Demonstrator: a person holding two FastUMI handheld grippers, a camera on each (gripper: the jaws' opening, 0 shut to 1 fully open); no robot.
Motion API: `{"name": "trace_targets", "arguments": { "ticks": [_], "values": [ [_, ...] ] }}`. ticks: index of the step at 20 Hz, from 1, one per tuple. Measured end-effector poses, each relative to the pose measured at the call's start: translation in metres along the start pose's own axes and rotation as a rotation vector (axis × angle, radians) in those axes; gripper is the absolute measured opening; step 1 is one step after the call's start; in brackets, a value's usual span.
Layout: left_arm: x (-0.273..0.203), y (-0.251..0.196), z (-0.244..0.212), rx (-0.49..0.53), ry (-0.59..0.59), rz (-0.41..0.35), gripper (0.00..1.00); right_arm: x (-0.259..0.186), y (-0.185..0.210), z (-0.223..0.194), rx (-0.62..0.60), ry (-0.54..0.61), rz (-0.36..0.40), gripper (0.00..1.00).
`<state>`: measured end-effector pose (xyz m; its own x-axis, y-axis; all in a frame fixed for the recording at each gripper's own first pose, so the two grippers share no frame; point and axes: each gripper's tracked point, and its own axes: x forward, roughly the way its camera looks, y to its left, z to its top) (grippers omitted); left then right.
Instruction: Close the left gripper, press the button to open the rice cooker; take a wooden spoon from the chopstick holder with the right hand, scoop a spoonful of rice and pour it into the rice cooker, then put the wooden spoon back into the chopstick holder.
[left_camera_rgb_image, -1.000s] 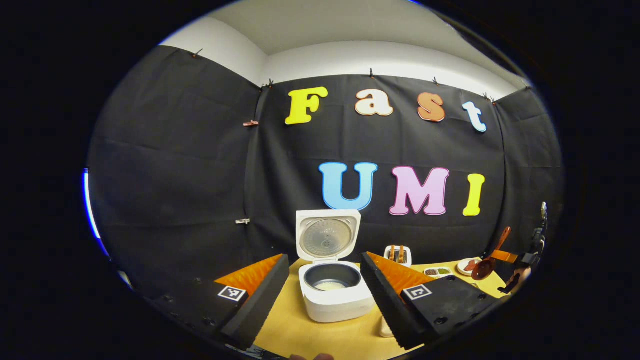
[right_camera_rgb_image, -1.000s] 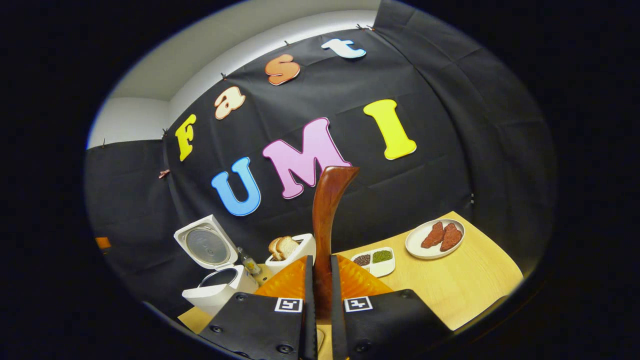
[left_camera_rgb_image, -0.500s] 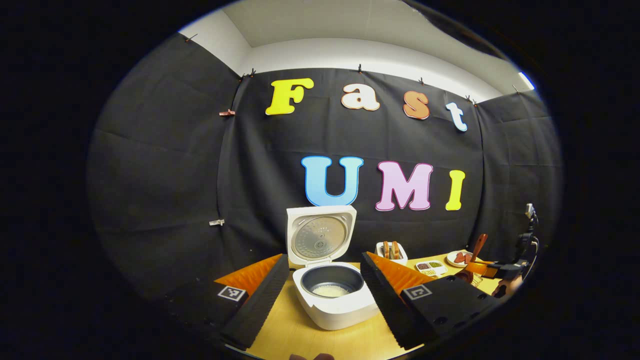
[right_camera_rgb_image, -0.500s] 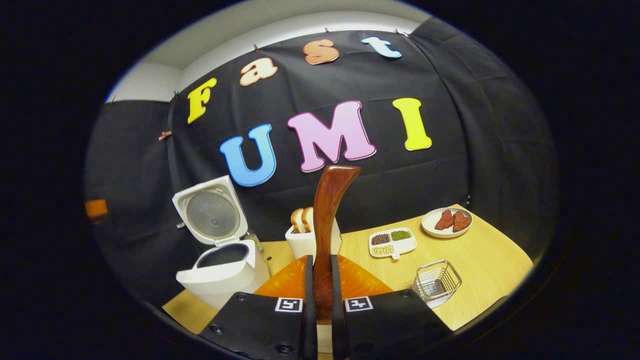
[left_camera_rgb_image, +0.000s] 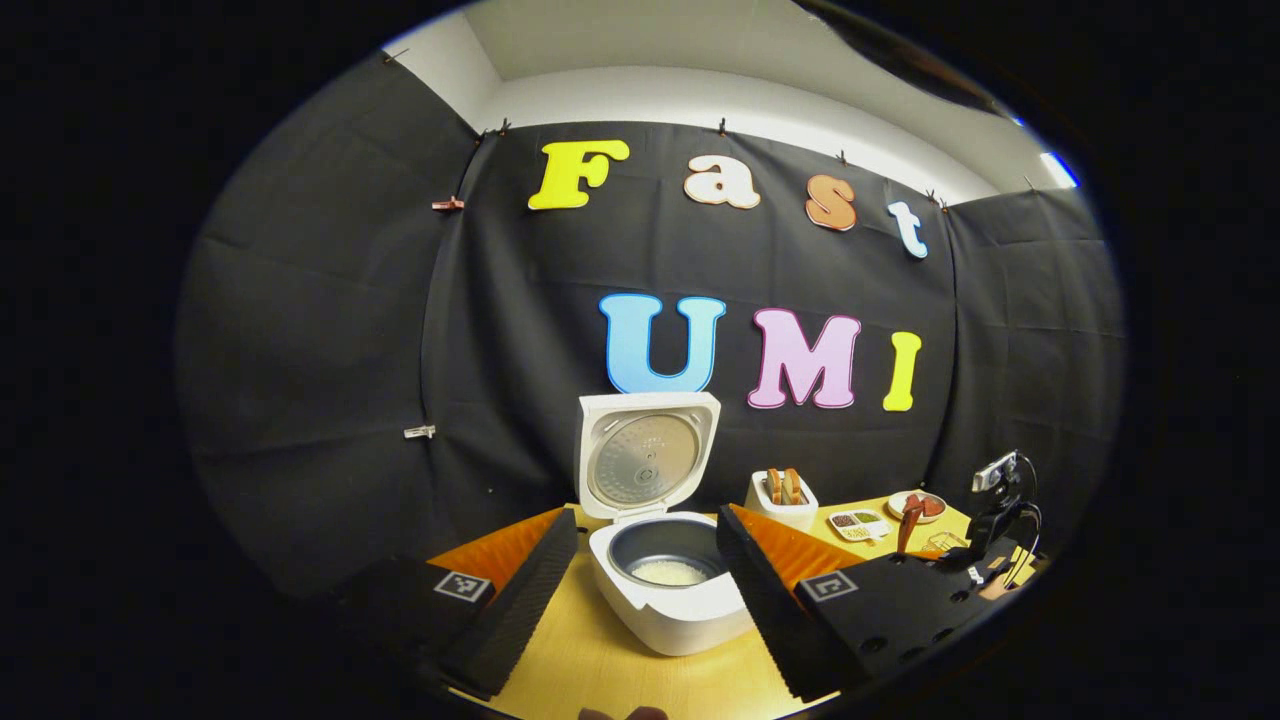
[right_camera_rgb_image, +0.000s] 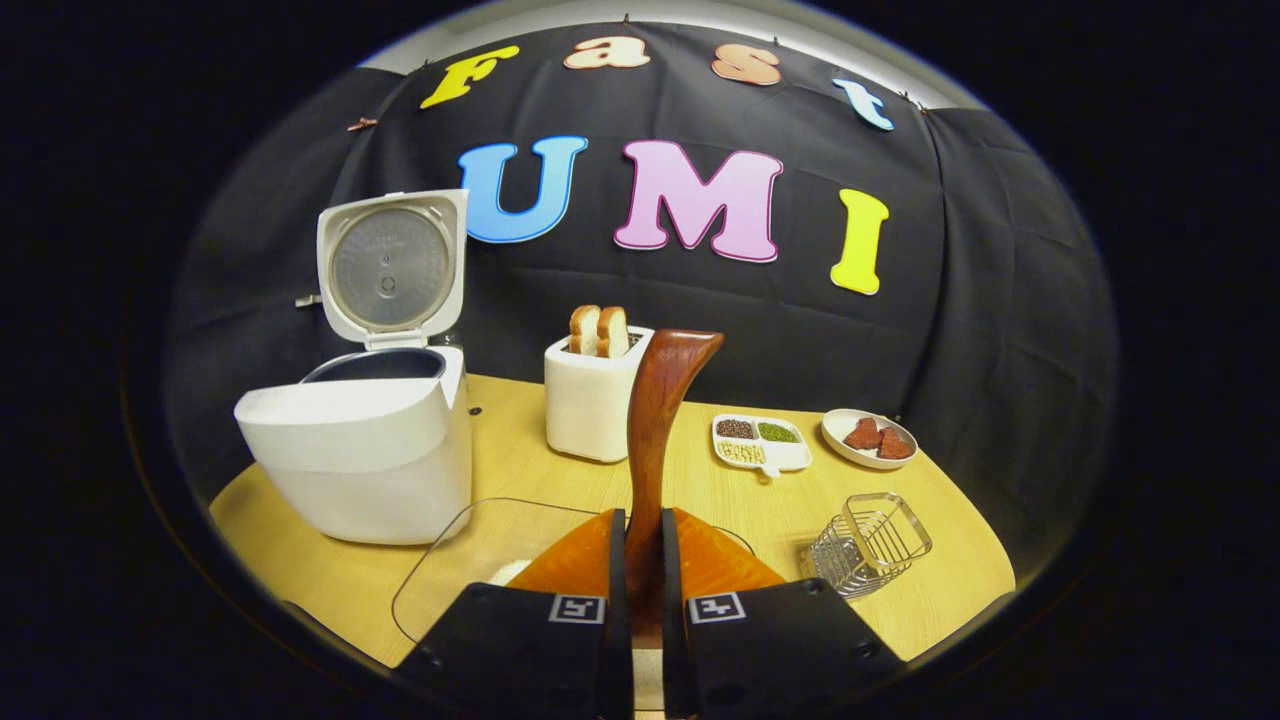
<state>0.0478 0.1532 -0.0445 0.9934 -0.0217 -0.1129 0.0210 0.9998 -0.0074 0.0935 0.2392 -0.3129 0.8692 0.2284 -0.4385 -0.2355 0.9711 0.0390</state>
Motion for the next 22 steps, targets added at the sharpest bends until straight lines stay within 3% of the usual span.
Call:
{"name": "trace_targets", "arguments": {
  "ticks": [8,14,22],
  "values": [
    [-0.007,0.014,-0.003,0.010,0.007,0.019,0.96,-0.007,0.036,-0.027,0.176,0.062,0.036,0.16],
    [-0.018,0.022,-0.004,0.010,0.009,0.038,0.96,-0.009,0.048,-0.023,0.483,0.084,0.096,0.16],
    [-0.026,0.025,0.001,0.014,0.002,0.052,0.96,-0.019,0.016,0.012,0.837,0.012,0.119,0.16]
  ]
}}
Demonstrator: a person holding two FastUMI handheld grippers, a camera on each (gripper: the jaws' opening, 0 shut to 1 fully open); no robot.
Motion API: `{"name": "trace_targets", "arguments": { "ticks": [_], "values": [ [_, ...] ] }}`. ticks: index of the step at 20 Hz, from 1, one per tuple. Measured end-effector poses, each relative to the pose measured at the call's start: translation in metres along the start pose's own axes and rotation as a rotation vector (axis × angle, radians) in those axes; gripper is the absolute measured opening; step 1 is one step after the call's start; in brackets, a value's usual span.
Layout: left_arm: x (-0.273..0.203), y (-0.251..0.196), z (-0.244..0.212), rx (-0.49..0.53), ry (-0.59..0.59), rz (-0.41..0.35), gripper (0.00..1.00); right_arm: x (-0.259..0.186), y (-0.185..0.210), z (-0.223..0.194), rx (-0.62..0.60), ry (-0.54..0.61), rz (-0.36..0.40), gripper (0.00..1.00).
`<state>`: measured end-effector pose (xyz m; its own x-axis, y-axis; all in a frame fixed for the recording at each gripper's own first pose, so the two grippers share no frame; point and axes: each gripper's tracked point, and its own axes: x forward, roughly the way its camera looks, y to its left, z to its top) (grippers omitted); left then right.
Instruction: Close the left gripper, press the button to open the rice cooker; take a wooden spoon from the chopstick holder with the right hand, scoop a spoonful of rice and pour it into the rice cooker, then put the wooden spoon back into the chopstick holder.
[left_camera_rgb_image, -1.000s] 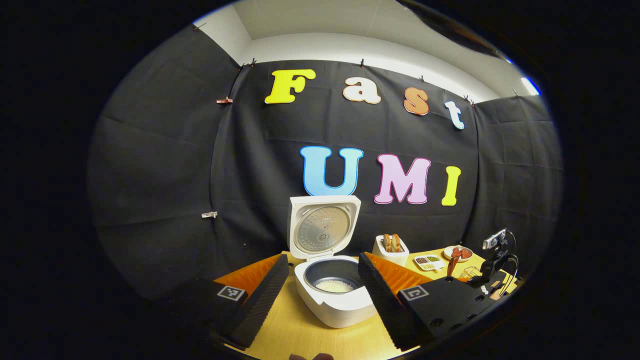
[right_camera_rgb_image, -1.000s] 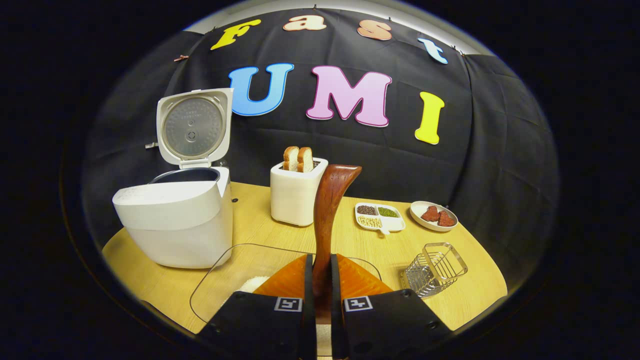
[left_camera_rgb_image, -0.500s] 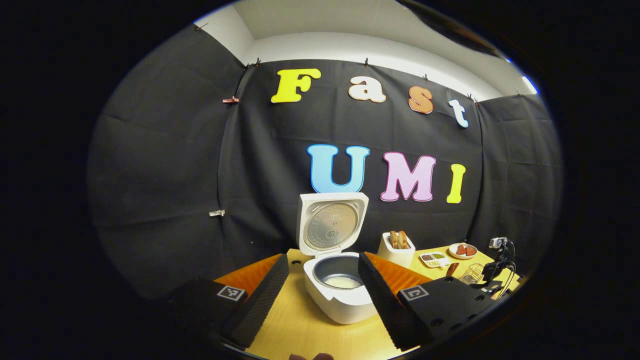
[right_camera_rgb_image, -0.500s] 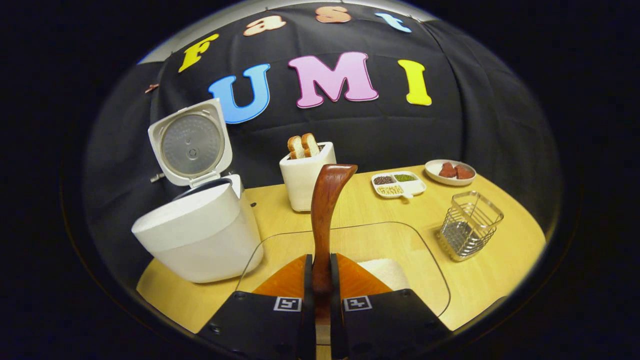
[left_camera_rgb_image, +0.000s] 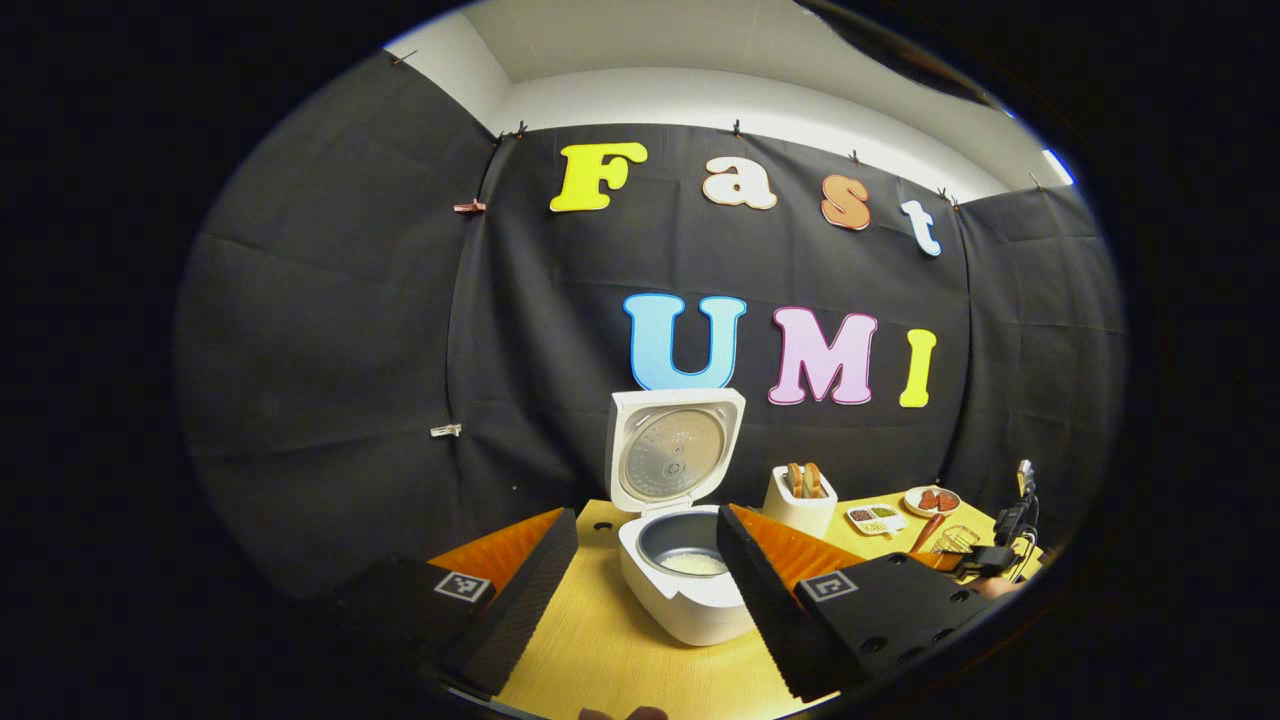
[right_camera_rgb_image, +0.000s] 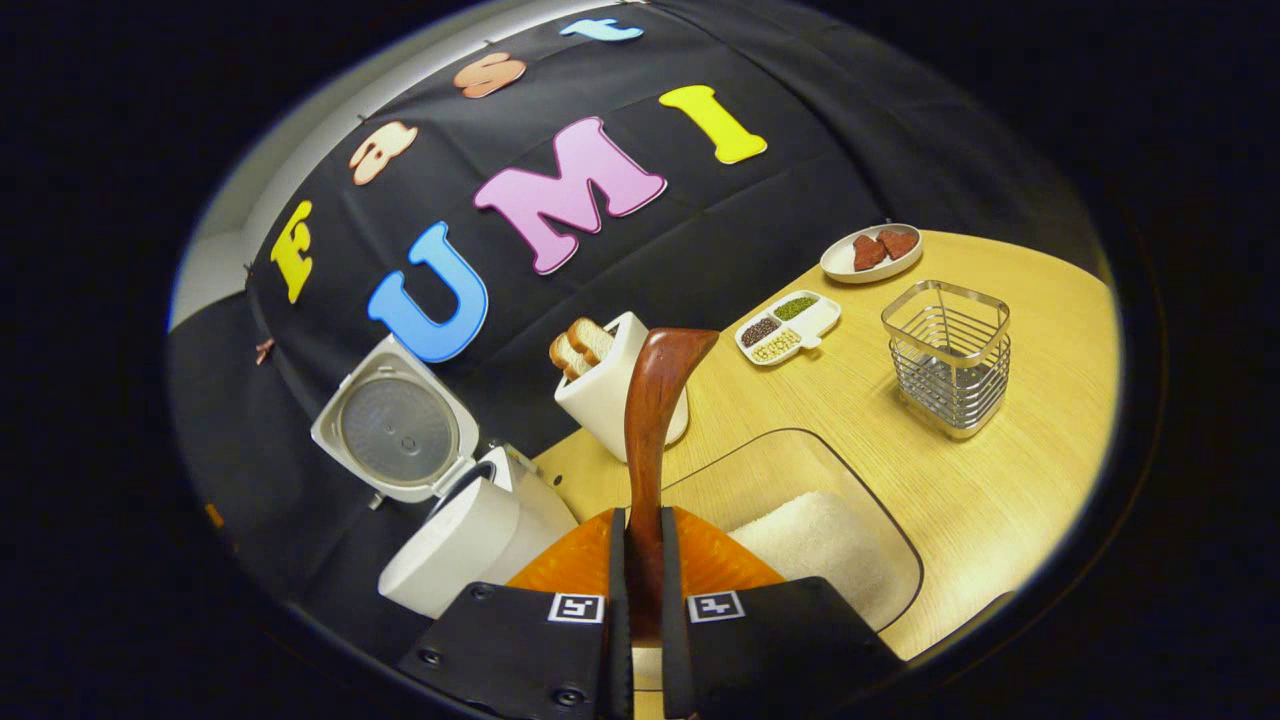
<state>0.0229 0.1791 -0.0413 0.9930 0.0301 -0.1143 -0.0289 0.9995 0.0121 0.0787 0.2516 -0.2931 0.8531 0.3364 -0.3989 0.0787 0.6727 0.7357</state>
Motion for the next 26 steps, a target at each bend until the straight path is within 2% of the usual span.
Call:
{"name": "trace_targets", "arguments": {
  "ticks": [4,7,8,9,15,21,26],
  "values": [
    [0.001,-0.007,0.003,-0.008,-0.009,-0.013,0.96,-0.014,0.010,0.032,0.104,-0.050,0.029,0.16],
    [0.002,-0.014,0.003,-0.024,-0.014,-0.028,0.96,-0.026,0.020,0.058,0.115,-0.091,0.029,0.16],
    [0.002,-0.015,0.002,-0.031,-0.015,-0.031,0.99,-0.030,0.026,0.066,0.113,-0.106,0.031,0.16],
    [0.002,-0.016,0.001,-0.038,-0.014,-0.035,0.96,-0.034,0.034,0.074,0.113,-0.117,0.043,0.16],
    [-0.002,-0.012,-0.002,-0.054,-0.006,-0.046,0.96,-0.043,0.112,0.119,0.121,-0.185,0.167,0.16],
    [-0.010,-0.002,-0.005,-0.056,0.010,-0.043,0.96,-0.022,0.199,0.115,0.106,-0.166,0.294,0.16],
    [-0.015,0.009,-0.012,-0.078,0.031,-0.027,0.96,0.011,0.249,0.093,0.100,-0.123,0.350,0.15]
  ]
}}
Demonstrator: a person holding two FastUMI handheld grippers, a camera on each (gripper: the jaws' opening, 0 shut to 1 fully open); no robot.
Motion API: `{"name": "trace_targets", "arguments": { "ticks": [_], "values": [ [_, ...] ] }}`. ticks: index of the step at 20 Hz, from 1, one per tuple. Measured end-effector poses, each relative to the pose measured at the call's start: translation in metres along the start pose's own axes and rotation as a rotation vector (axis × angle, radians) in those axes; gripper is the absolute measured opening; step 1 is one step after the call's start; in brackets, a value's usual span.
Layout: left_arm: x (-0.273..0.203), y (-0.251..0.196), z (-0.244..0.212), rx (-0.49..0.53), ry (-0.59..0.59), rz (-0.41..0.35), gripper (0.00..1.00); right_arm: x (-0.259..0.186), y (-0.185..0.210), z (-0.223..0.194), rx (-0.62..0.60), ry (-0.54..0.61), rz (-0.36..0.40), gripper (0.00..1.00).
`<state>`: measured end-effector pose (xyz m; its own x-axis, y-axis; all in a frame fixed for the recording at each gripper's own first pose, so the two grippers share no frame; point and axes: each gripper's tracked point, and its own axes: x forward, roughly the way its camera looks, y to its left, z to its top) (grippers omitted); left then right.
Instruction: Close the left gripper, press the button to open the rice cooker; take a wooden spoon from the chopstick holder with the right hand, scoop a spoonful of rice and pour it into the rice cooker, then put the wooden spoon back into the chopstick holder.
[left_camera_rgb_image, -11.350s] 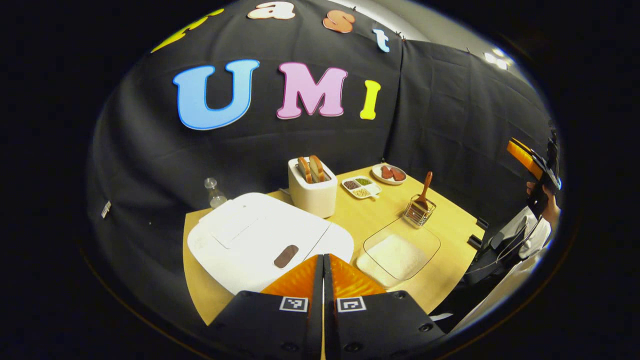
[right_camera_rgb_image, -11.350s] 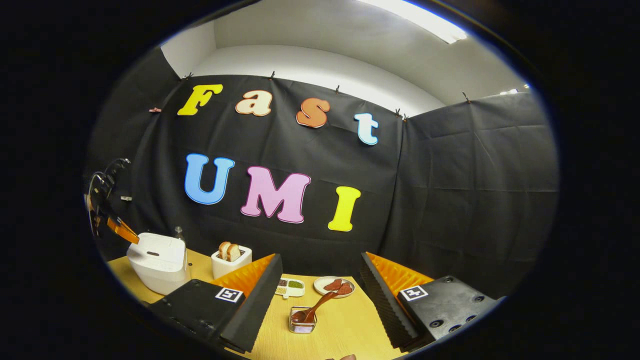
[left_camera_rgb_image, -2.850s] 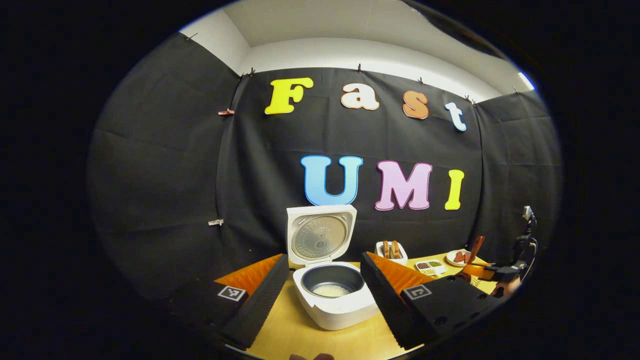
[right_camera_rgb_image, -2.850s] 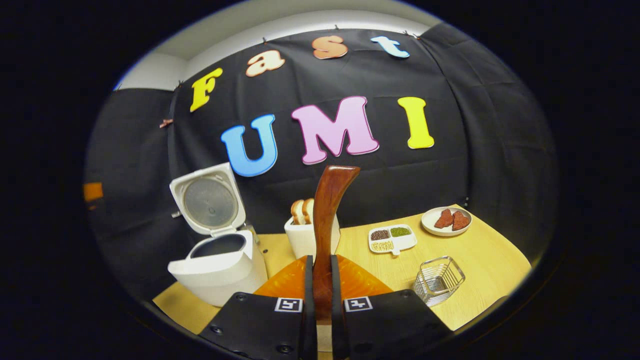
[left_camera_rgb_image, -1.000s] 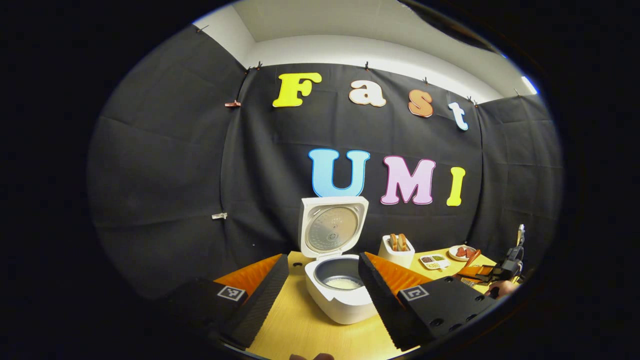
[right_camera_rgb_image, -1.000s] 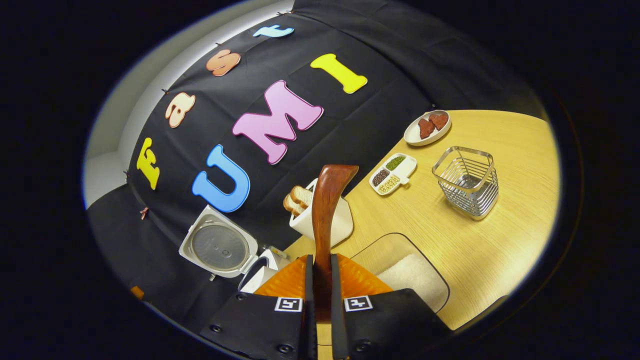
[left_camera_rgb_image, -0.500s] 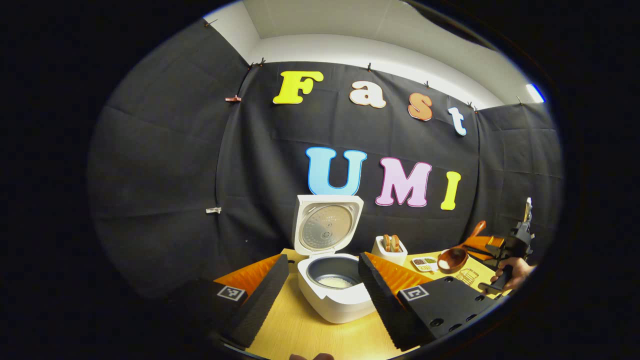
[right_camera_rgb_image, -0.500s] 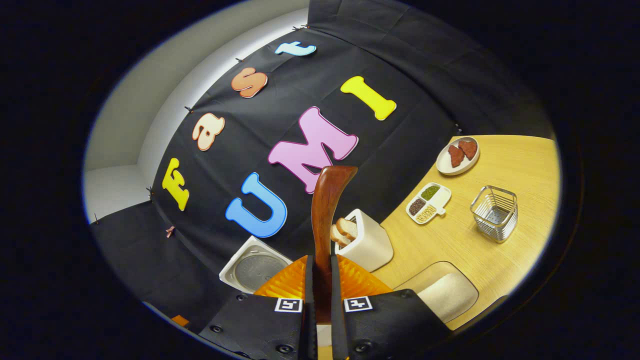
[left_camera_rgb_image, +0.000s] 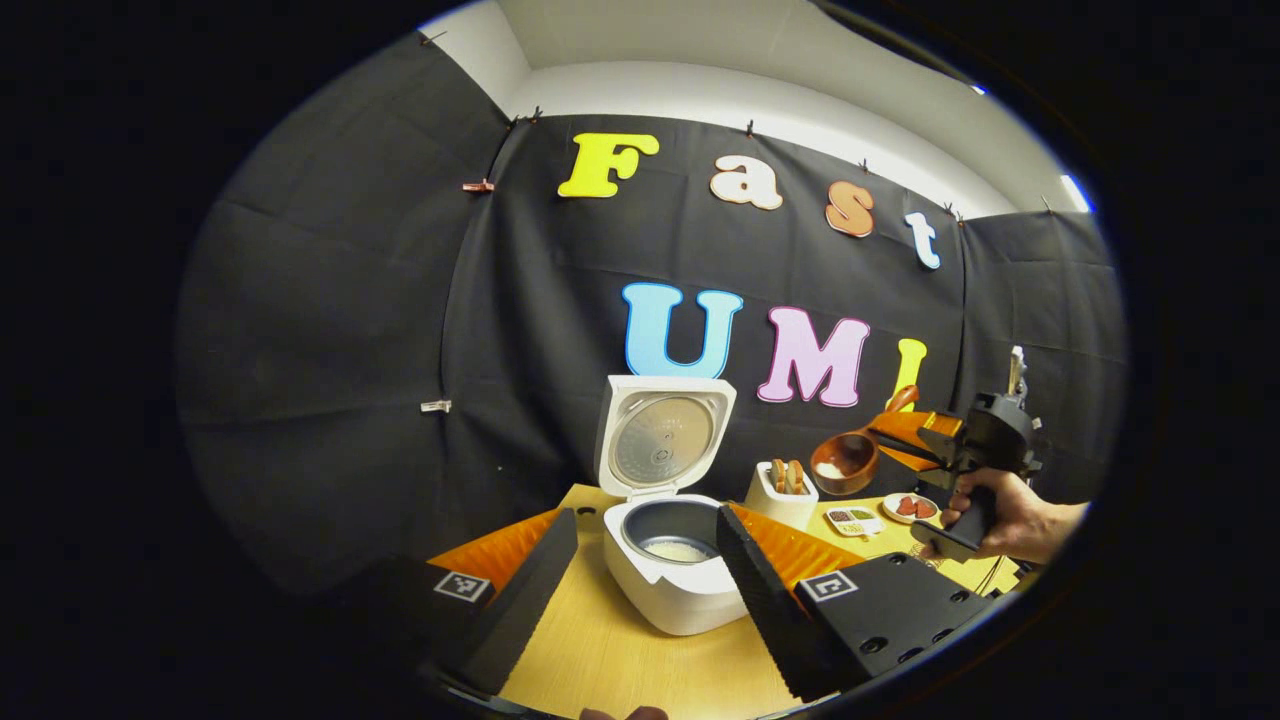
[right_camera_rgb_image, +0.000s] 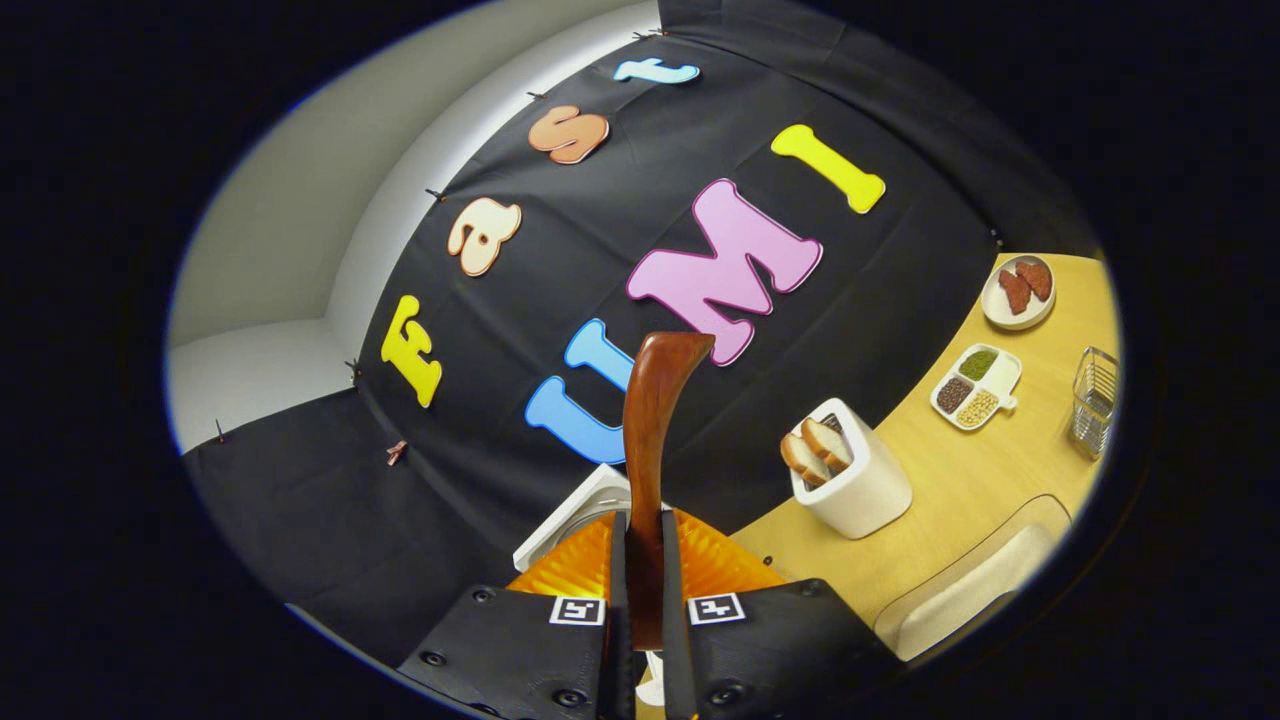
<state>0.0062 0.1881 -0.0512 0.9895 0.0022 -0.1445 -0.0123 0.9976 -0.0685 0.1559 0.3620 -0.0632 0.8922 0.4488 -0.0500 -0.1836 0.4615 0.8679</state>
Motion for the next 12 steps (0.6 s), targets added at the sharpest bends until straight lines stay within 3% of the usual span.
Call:
{"name": "trace_targets", "arguments": {
  "ticks": [7,12],
  "values": [
    [-0.006,0.009,-0.001,0.001,0.010,0.026,0.95,0.049,0.001,-0.049,-0.015,0.062,-0.009,0.15],
    [-0.010,0.015,-0.003,-0.012,0.015,0.042,0.95,0.072,-0.009,-0.072,-0.176,0.091,-0.014,0.16]
  ]
}}
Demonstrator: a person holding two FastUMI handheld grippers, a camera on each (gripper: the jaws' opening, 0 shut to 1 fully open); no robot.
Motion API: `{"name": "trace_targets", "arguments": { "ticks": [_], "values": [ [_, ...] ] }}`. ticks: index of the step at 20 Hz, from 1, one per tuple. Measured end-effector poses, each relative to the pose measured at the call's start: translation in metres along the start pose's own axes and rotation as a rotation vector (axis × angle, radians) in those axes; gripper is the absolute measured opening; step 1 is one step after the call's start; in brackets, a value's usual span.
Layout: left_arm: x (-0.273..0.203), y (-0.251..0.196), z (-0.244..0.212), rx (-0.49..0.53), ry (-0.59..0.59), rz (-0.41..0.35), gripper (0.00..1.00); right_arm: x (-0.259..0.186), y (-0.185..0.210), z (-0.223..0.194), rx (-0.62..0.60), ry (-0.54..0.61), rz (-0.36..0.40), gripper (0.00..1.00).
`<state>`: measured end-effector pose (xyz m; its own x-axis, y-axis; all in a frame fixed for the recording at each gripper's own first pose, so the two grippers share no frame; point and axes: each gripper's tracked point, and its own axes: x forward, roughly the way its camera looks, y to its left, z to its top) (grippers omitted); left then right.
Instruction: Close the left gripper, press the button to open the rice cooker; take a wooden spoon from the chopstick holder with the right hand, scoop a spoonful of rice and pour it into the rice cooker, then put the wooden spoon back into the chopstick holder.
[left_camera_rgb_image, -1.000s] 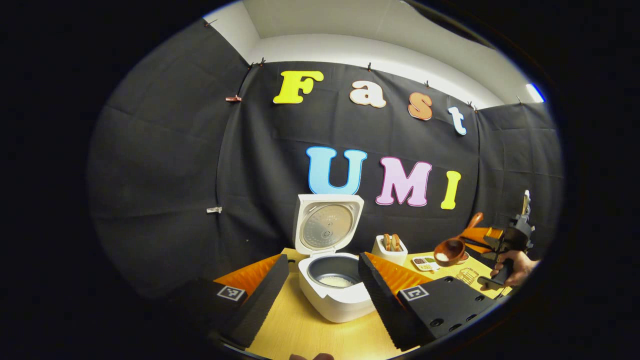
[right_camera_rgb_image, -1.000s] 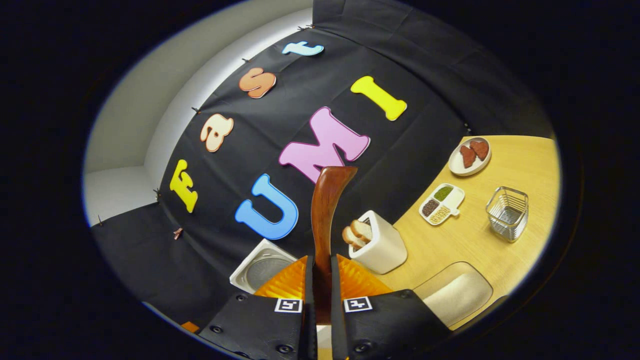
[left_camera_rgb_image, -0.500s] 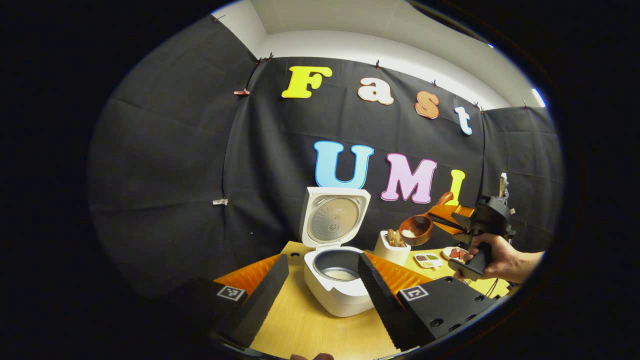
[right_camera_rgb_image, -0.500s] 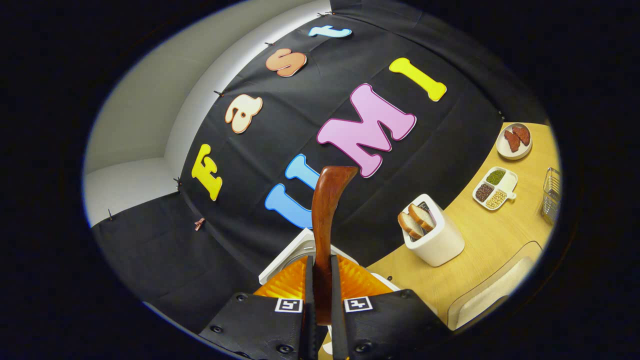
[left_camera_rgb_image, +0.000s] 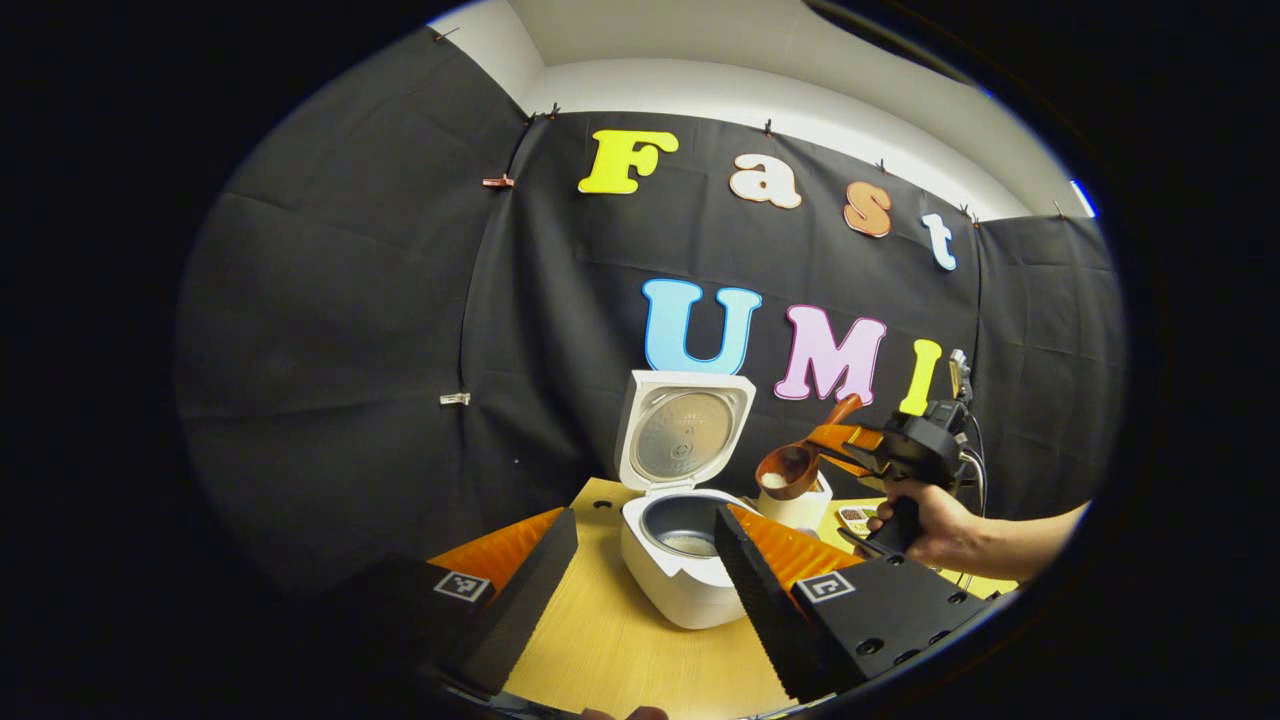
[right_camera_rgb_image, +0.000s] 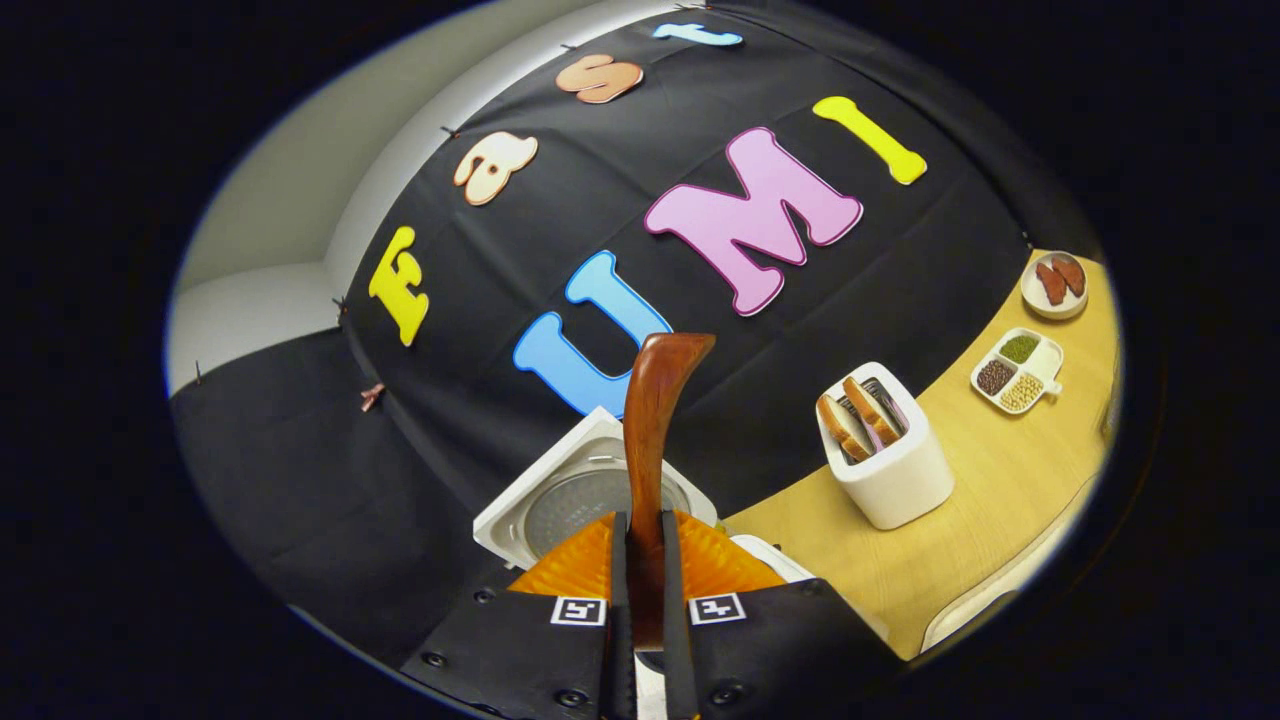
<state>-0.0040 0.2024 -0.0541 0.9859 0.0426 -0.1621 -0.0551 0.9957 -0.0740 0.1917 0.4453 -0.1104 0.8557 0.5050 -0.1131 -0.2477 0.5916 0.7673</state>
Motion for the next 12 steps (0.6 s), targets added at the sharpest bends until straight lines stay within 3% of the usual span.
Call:
{"name": "trace_targets", "arguments": {
  "ticks": [8,12],
  "values": [
    [-0.004,0.017,-0.011,-0.015,0.030,0.038,0.95,0.049,0.013,-0.037,-0.290,0.051,0.023,0.15],
    [-0.008,0.024,-0.015,-0.031,0.035,0.049,0.96,0.066,0.029,-0.052,-0.516,0.077,0.058,0.15]
  ]
}}
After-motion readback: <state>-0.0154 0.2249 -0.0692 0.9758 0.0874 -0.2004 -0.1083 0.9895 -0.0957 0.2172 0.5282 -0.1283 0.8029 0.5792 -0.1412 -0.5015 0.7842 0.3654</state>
